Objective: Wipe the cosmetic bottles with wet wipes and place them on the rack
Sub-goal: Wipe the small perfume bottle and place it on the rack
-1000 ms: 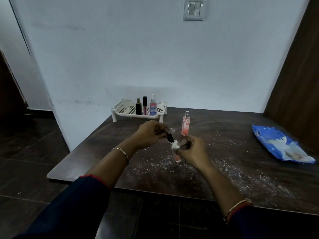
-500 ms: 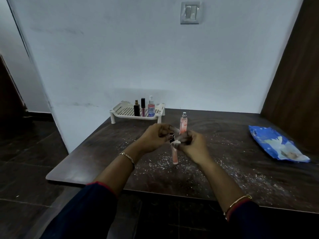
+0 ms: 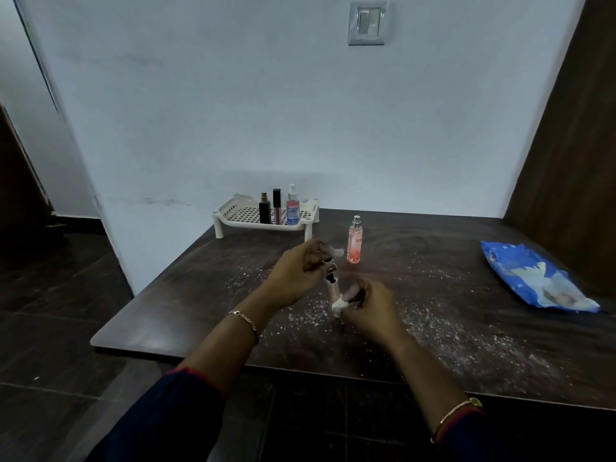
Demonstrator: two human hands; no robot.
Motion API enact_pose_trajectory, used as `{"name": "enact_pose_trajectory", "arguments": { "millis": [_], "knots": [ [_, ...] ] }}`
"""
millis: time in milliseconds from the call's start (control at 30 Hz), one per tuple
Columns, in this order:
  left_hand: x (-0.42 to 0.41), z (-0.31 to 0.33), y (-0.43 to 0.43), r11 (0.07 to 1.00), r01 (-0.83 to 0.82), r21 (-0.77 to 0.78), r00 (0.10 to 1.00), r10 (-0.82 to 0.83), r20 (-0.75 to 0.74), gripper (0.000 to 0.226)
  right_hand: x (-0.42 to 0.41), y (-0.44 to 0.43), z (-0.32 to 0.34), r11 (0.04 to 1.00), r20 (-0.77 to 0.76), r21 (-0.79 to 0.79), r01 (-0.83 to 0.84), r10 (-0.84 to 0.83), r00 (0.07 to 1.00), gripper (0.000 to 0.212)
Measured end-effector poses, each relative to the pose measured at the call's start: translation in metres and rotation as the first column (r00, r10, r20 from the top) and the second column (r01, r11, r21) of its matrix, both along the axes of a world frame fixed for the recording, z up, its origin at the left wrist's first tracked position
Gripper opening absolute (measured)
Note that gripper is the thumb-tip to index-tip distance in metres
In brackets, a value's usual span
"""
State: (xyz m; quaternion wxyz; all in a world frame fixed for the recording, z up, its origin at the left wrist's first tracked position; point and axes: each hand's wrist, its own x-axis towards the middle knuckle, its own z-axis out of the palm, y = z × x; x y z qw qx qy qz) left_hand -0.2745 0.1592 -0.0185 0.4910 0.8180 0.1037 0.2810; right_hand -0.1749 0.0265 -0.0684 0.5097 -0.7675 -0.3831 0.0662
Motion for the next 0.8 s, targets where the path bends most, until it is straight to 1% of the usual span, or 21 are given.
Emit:
{"name": "enact_pose_trajectory", "arguments": {
  "millis": [67, 133, 200, 267, 367, 500, 633, 700, 800],
  "knots": [
    [0.0, -0.002, -0.002, 0.997, -0.015, -0.08, 0.999, 0.018, 0.042, 0.026, -0.001, -0.001, -0.002, 1.0, 0.036, -0.003, 0.017, -0.017, 0.999, 0.023],
    [-0.001, -0.004, -0.001, 0.99, -0.031, -0.135, 0.997, 0.04, 0.067, 0.03, -0.002, -0.001, -0.002, 0.999, 0.057, -0.022, 0.024, -0.023, 0.998, 0.025],
    [-0.002, -0.006, 0.0, 0.985, -0.037, -0.166, 0.995, 0.053, 0.09, 0.026, -0.003, -0.001, -0.002, 0.999, 0.058, -0.028, 0.029, -0.027, 0.998, 0.028],
    [-0.003, -0.007, 0.0, 0.979, -0.06, -0.197, 0.99, 0.084, 0.114, 0.022, -0.003, -0.001, -0.001, 1.0, 0.022, -0.013, 0.029, -0.028, 0.999, 0.028],
    [-0.003, -0.006, 0.002, 0.98, -0.102, -0.168, 0.986, 0.122, 0.113, 0.02, -0.004, 0.004, 0.008, 0.998, -0.048, 0.058, 0.001, 0.002, 0.999, 0.026],
    [-0.006, -0.001, 0.005, 0.989, -0.07, -0.13, 0.995, 0.079, 0.066, 0.019, -0.008, 0.011, 0.031, 0.981, -0.122, 0.191, -0.044, 0.068, 0.99, 0.02],
    [-0.012, 0.005, 0.009, 0.994, -0.018, -0.112, 0.999, 0.021, 0.028, 0.02, -0.013, 0.014, 0.032, 0.968, -0.145, 0.242, -0.064, 0.101, 0.984, 0.019],
    [-0.016, 0.008, 0.011, 0.993, 0.02, -0.117, 1.0, -0.02, 0.008, 0.02, -0.013, 0.014, 0.026, 0.972, -0.145, 0.226, -0.062, 0.097, 0.985, 0.02],
    [-0.018, 0.008, 0.012, 0.992, 0.032, -0.118, 0.999, -0.031, 0.006, 0.021, -0.009, 0.011, 0.013, 0.992, -0.085, 0.117, -0.045, 0.055, 0.995, 0.025]
  ]
}}
